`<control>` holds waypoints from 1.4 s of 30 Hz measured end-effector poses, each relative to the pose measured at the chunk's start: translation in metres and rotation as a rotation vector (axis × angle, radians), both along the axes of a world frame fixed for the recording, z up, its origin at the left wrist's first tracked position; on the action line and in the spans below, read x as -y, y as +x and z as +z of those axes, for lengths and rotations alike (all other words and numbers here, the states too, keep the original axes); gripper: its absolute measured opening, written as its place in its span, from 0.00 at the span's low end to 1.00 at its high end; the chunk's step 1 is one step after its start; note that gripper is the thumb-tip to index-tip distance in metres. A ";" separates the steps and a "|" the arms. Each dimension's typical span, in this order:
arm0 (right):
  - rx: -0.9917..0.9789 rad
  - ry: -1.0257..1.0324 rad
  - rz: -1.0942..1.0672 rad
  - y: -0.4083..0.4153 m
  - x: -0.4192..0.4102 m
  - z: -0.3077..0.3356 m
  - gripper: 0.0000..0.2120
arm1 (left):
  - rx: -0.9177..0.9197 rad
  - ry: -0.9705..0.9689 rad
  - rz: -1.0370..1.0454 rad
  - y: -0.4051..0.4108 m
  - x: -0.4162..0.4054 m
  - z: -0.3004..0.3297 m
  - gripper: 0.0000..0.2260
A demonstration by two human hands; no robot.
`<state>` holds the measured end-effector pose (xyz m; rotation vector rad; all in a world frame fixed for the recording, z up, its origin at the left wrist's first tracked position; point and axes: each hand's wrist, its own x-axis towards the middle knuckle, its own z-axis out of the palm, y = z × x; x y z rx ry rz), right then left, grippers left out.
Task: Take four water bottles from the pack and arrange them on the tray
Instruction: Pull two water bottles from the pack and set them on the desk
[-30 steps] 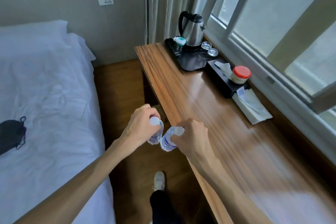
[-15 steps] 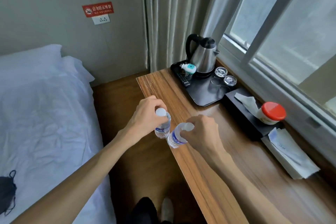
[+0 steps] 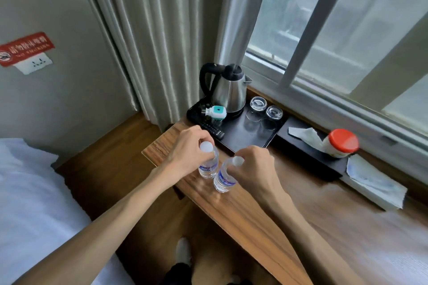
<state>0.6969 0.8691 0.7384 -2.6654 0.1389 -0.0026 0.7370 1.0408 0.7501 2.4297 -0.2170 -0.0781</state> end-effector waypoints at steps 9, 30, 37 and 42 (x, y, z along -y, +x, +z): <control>-0.027 -0.024 -0.287 0.039 -0.025 -0.004 0.12 | -0.005 0.000 -0.259 0.071 -0.005 -0.004 0.08; -0.115 -0.096 -0.394 0.060 -0.040 -0.001 0.14 | -0.079 -0.092 -0.529 0.124 0.000 -0.025 0.11; -0.108 -0.009 -0.419 0.050 -0.039 -0.005 0.19 | -0.085 -0.067 -0.550 0.123 -0.004 -0.023 0.14; -0.059 0.112 -0.429 0.037 -0.031 -0.013 0.32 | -0.015 -0.075 -0.593 0.112 0.004 -0.010 0.21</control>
